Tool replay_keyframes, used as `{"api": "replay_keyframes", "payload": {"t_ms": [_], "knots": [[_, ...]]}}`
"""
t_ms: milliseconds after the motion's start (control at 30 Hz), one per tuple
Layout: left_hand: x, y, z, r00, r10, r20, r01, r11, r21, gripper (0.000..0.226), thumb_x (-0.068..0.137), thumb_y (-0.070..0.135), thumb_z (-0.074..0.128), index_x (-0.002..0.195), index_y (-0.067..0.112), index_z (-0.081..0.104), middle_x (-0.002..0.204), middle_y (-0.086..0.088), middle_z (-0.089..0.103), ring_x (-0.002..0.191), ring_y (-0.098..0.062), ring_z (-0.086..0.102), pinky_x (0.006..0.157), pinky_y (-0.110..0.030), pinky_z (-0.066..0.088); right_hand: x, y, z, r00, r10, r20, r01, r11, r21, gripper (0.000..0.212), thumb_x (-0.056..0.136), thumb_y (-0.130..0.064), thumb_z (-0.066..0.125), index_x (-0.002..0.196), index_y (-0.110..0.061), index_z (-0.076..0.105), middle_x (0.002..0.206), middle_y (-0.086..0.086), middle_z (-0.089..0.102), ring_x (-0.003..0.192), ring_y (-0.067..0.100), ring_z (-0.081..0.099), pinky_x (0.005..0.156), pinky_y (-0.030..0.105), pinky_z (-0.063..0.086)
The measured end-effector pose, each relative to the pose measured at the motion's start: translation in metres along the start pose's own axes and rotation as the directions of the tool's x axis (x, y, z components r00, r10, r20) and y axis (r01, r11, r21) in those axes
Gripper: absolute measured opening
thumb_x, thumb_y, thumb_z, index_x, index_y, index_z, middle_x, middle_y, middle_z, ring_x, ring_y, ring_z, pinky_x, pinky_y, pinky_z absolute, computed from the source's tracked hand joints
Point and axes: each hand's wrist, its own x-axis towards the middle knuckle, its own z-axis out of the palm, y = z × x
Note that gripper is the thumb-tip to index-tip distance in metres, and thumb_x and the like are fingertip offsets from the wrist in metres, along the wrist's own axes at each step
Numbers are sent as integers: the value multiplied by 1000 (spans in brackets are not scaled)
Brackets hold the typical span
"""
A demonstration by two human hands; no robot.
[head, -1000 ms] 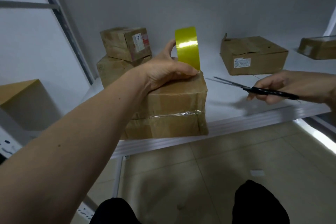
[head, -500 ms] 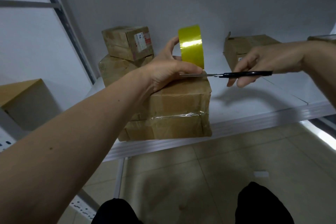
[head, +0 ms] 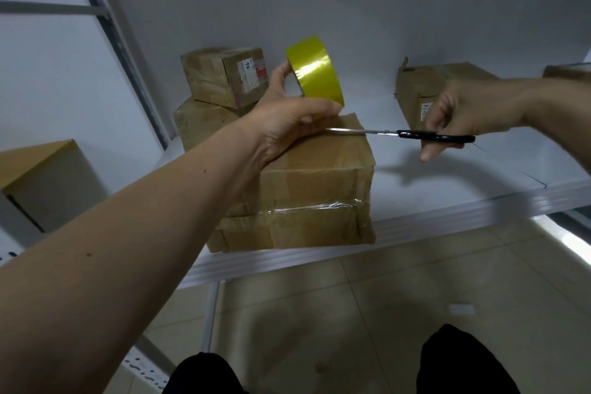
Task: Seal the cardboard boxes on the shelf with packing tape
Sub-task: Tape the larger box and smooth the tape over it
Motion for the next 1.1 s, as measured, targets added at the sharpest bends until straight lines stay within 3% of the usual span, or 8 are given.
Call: {"api": "replay_keyframes", "payload": {"t_ms": [300,500,600,633,700,800,967,1100], "knots": [[1,0,0,999,22,-38,-23,999,-34,96,71,-24,69,146,20,31,113,-10,59,91,-27,68,84,-43,59,-5,26,23,944,259,-206,-209,949,234,47,65,-42,80,64,3,66,59,7,62,60,18,53,61,26,41],[-2,2,1,998,8,-60,-11,999,-38,93,72,-23,69,145,20,32,121,-16,57,108,-39,65,61,-28,57,8,29,58,878,392,-276,-341,915,214,28,85,-25,72,88,3,70,72,11,67,59,20,60,51,26,45],[-2,1,3,998,17,-63,-20,999,-32,93,71,-23,70,144,19,33,130,-19,55,112,-41,63,59,-27,56,0,3,66,631,-28,-776,91,995,38,26,93,-23,59,91,0,70,87,10,68,80,25,61,71,33,47],[-1,1,2,998,23,-61,-25,999,-35,93,70,-23,71,145,18,33,133,-20,54,111,-41,63,59,-27,56,-6,-16,74,511,-223,-830,324,945,-54,27,93,-22,55,93,-1,71,91,9,69,86,25,63,79,34,49],[1,1,1,998,25,-63,-28,999,-46,94,69,-23,71,145,17,32,135,-19,53,110,-39,63,59,-27,56,-12,-43,95,427,-526,-735,572,787,-231,30,95,-20,51,104,0,71,105,11,70,100,20,64,93,30,49],[2,0,2,998,1,-58,-2,1000,-26,95,69,-22,72,146,18,33,130,-13,55,106,-33,65,59,-26,56,-11,-57,118,535,-634,-558,586,754,-295,37,97,-24,44,118,-3,66,121,7,67,116,14,61,102,34,46],[-1,-2,1,998,-39,-52,39,999,10,93,71,-22,71,146,19,34,110,-1,58,87,-18,65,59,-25,56,-1,-60,106,755,-502,-422,361,855,-372,70,89,-60,25,139,-16,50,143,-1,50,134,12,43,111,37,37],[-4,2,1,998,-31,-57,31,999,-6,92,72,-22,70,147,19,34,107,-3,60,85,-17,66,58,-23,55,-5,-49,111,830,-375,-413,470,869,153,62,89,-60,36,140,-27,46,150,-11,38,142,-3,21,118,22,16]]}}
